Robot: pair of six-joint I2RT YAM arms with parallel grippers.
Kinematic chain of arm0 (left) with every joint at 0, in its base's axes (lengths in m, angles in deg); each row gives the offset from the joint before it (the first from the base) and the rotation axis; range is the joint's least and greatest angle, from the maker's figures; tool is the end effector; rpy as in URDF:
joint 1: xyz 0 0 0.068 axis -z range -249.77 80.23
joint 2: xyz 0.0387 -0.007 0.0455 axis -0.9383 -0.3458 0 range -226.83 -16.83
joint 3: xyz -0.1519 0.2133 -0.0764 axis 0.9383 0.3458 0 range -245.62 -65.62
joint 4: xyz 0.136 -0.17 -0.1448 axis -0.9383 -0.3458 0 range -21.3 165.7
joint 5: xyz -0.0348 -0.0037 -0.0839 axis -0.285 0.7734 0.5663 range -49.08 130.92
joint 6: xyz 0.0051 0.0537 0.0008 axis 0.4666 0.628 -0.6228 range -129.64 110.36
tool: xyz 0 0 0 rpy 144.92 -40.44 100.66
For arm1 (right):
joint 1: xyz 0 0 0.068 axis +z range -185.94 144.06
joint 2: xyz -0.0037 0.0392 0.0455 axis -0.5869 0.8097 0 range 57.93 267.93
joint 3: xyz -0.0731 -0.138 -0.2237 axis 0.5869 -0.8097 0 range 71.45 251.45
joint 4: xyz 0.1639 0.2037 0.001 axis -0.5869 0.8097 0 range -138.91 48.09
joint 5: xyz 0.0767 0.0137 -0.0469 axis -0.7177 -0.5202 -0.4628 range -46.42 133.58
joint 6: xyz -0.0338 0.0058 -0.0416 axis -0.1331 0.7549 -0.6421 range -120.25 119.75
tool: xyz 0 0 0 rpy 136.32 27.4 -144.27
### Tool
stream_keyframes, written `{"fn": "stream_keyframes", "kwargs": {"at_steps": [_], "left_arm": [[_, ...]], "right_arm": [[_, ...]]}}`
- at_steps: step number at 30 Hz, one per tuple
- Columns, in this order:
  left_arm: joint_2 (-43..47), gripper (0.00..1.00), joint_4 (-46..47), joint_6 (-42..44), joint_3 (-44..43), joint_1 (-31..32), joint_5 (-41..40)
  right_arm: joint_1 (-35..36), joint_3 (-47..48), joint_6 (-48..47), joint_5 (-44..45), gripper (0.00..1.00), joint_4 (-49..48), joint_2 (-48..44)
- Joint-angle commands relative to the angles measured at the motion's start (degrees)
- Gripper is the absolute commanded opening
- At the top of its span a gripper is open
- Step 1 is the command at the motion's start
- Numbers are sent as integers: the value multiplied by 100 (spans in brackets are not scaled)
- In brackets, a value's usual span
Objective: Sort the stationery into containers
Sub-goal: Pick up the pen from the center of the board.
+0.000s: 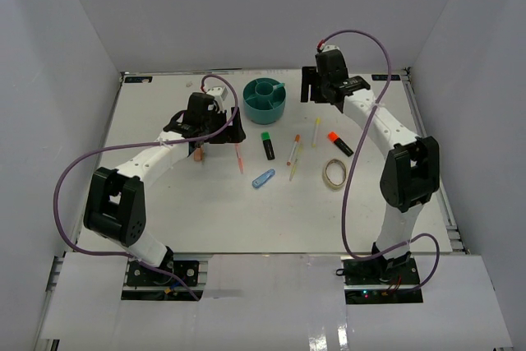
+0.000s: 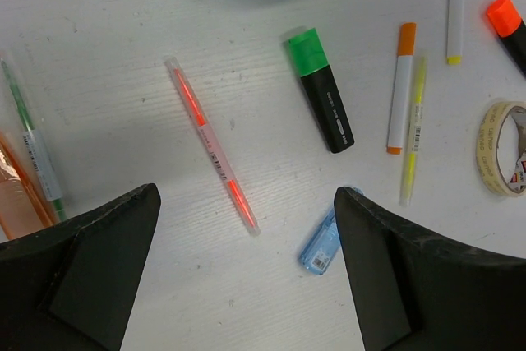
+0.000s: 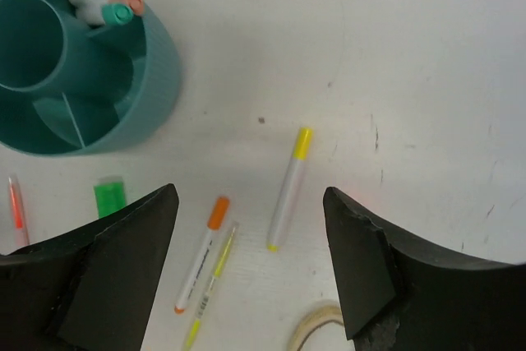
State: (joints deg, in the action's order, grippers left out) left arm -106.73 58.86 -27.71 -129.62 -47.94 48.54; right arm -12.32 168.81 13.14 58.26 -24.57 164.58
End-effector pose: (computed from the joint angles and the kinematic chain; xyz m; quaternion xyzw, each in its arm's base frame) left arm 0.3198 -0.1331 0.2502 0.0566 0.9128 -0.1937 0.3552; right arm 0.4045 0.1669 0.3259 -0.0178 0.8761 0.0419 0.4800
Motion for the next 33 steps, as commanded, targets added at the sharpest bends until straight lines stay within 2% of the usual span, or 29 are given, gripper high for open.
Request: {"fn": "stream_keyframes", "kwargs": {"at_steps": [1,5,8,15,25,30,33], "left_arm": [[70,98,-65,-48,-244,-29,143],[61,98,-91,-48,-261,-29,135],[52,98,-109,-30,-253,-29,91],[0,98,-144,-13,-279,-29,117],[-114,98,-179,-4,-314,-29,161],[-150,98,-188,-4,-314,-29,161],[-176,98,-188,-22,-314,-29,187]], "right_arm": [[-85,1,304,-16,77,703,223],[-164,422,445,-35,75,1072,716],[-235,800,542,-79,70,1327,1138],[-454,1232,683,-272,67,1407,1893],[-533,1549,665,-360,61,1398,2448],[-534,1646,656,-387,52,1372,2668],[-525,1698,665,-395,51,1372,2764]]}}
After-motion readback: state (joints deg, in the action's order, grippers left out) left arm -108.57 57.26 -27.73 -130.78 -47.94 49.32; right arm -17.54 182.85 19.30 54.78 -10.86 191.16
